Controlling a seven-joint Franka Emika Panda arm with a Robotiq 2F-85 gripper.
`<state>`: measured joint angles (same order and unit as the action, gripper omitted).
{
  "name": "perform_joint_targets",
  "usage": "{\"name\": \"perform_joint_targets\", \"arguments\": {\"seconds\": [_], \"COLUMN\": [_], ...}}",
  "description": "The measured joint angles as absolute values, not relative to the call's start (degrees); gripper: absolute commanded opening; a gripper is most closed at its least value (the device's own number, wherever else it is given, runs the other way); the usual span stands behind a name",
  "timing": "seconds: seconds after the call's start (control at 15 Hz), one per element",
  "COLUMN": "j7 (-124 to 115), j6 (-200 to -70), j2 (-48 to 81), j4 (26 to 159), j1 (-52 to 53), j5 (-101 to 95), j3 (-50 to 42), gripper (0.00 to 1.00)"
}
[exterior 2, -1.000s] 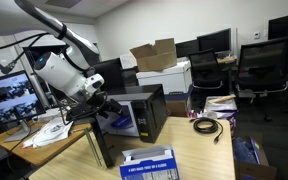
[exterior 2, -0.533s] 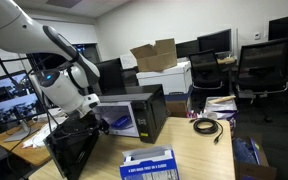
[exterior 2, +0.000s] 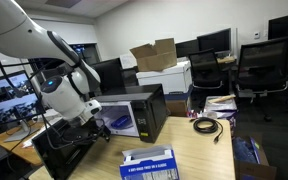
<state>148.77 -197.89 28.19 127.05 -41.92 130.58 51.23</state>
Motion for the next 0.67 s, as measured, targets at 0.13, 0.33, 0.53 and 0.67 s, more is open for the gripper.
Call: {"name": "perform_joint_targets", "arguments": {"seconds": [0.13,0.33,0.53,0.67], "j7": [148.77,148.77,148.78,148.79], "j6": [-197.88,-197.88,-197.87,-197.92], "j2": [30.29,32.42,33.21,32.76], "j4": [129.61,133.46,137.76,139.92], "j1": [-44.04,-44.75,-43.93,-40.63], "j5": [125.24,118.11,111.84,109.65], "j3": [54.96,57.10,56.75,53.48], "gripper": [1.00,1.00,1.00,1.00]}}
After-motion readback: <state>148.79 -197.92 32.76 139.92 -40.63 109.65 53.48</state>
